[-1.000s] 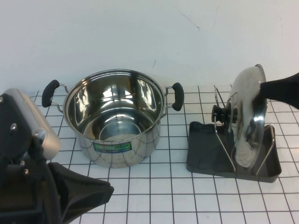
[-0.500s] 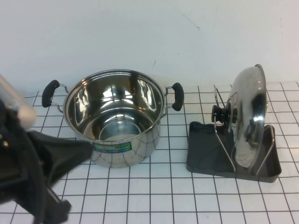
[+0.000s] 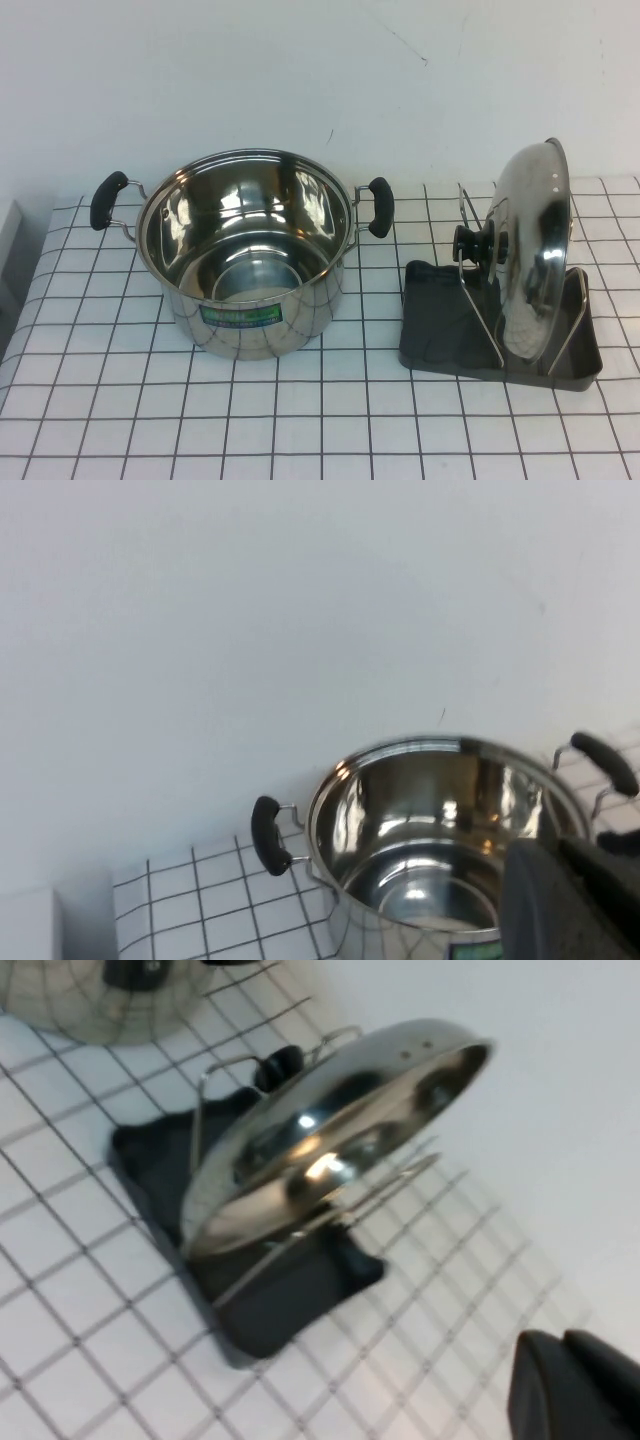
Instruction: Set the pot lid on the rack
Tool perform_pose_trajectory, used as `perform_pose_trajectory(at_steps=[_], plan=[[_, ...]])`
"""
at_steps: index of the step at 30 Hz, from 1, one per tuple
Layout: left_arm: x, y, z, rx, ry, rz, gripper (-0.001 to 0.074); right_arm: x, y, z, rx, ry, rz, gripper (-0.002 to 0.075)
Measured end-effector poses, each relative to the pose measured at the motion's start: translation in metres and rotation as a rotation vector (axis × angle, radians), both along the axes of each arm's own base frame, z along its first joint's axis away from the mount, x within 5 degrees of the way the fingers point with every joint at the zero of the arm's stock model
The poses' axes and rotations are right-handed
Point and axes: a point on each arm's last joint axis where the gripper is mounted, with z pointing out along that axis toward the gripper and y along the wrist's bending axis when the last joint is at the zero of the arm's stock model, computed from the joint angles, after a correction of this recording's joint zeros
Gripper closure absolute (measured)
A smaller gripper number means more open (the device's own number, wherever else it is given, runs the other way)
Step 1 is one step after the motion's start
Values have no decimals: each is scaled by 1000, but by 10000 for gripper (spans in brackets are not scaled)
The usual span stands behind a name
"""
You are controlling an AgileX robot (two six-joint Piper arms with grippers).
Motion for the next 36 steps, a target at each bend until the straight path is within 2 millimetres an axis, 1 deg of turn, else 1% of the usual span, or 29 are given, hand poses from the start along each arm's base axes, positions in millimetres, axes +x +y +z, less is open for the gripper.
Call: perform_pose_trajectory(at_steps=[2,5,7,10,14,18,20,23,25,33,36], plan=[[-13,6,-3,-44,-28,-3,737,-12,-1,6,-67,-76,0,724],[-27,12,-17,-87,-46,-14,737,-30,-5,16,-132,-211,-51,725],[-33,14,-31,-99,-61,-22,737,-42,-8,19,-125,-307,-110,726],[-34,13,-57,-101,-66,-32,737,-55,-10,14,-101,-403,-152,726],[-30,9,-92,-109,-108,-58,737,-62,-11,-8,-58,-453,-195,726],[-24,3,-114,-123,-157,-89,737,-63,-12,-39,1,-427,-233,726],[-21,0,-123,-123,-164,-100,737,-62,-12,-51,16,-408,-243,727],[-19,-1,-131,-122,-158,-105,737,-60,-12,-63,25,-364,-245,727],[-19,-2,-132,-121,-156,-106,737,-60,-11,-67,32,-332,-240,727],[-18,-2,-133,-119,-149,-105,737,-63,-2,-70,189,-258,-203,727],[-18,-2,-133,-118,-148,-105,737,-63,0,-70,217,-250,-196,727]])
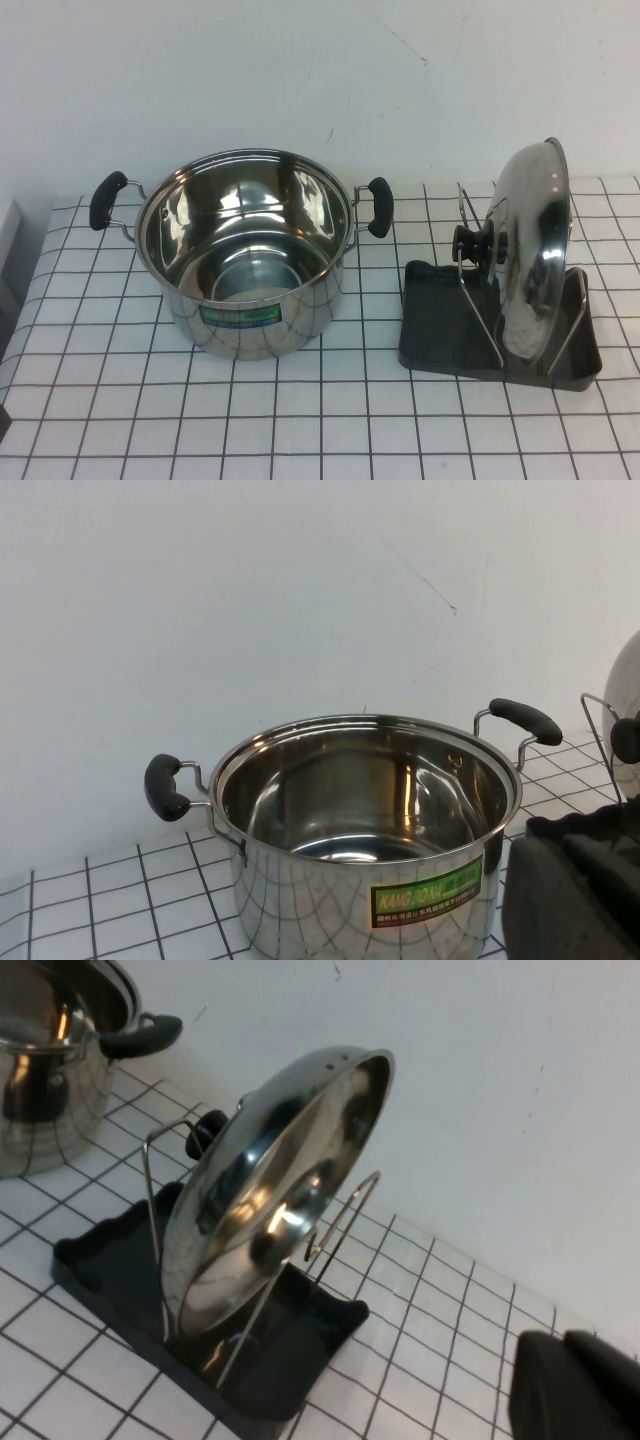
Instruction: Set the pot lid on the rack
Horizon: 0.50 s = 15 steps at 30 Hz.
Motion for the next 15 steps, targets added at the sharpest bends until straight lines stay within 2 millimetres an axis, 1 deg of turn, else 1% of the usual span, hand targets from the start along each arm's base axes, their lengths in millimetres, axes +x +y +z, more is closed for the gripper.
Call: perform_pose_trajectory(at_steps=[3,15], plan=[[0,0,0,0,0,0,737,-1,2,0,23,11,13,727],[0,0,-1,2,4,0,737,-2,3,-2,29,37,27,727]])
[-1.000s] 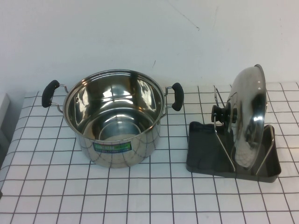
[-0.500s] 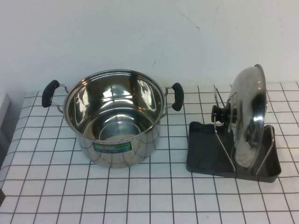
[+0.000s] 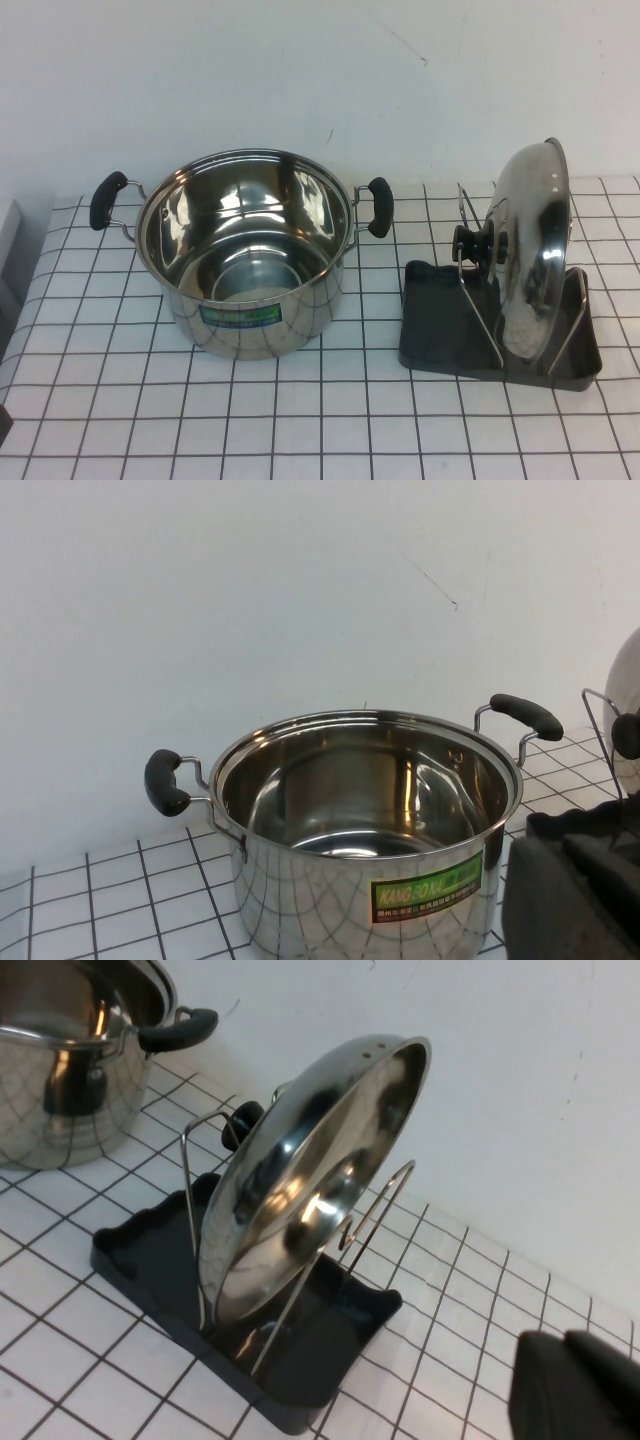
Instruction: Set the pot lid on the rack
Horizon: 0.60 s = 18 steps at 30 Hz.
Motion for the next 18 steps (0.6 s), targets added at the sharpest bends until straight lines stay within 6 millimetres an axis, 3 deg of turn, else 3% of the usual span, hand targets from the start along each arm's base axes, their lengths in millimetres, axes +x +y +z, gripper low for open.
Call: perform_pose_trajectory(at_steps=[9,18], plan=[[3,5,-14,-34,50,132,737,-1,1,-1,1,15,9,727],[8,12,-62,0,79,307,737,0,1,-6,8,34,13,727]])
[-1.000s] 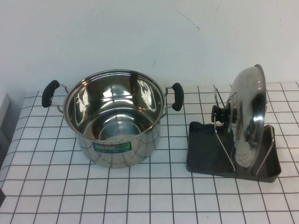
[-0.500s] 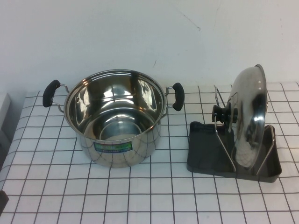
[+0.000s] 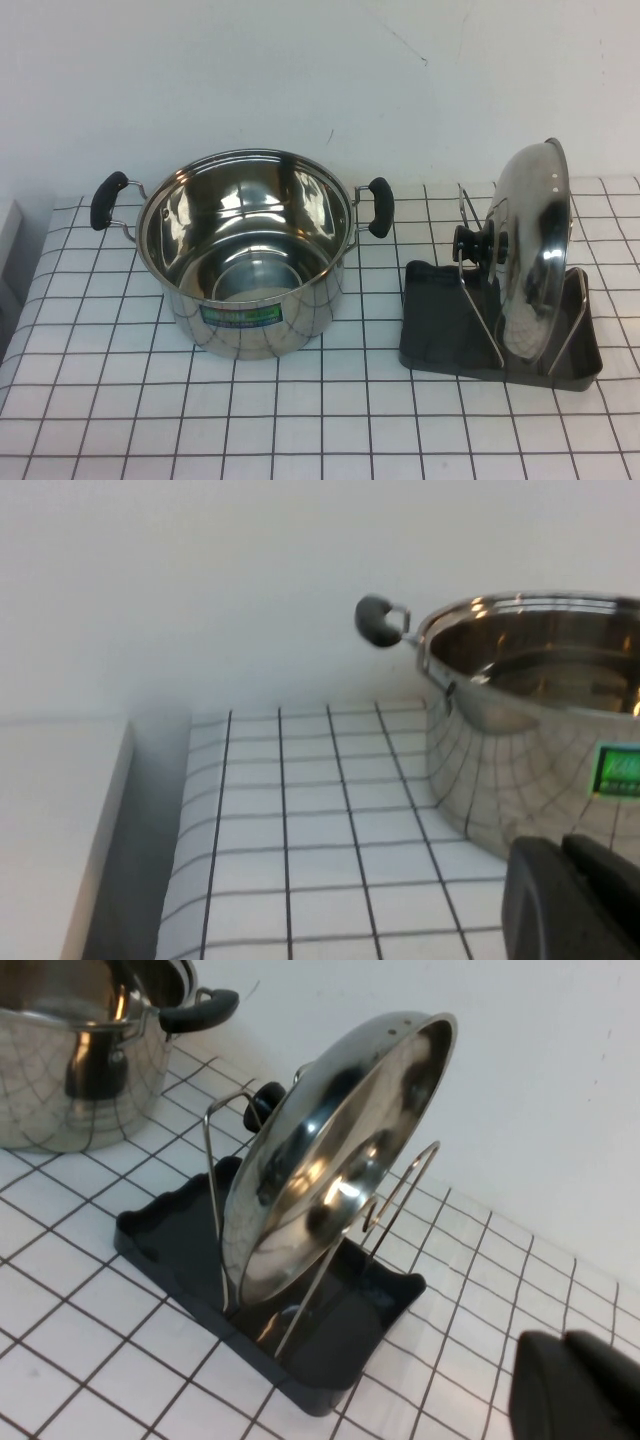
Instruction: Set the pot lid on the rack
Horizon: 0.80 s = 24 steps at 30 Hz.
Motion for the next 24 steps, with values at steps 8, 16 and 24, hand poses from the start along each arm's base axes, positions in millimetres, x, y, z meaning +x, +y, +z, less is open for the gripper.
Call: perform_pose_trajectory(at_steps=[8,16,24], plan=[[-1,1,-23,-33,164,40,737,0,0,-2,0,8,3,727],[-2,2,-25,-34,190,52,737,-1,1,-3,-1,21,10,727],[-2,2,-25,-32,198,51,737,-1,1,-3,1,23,11,727]])
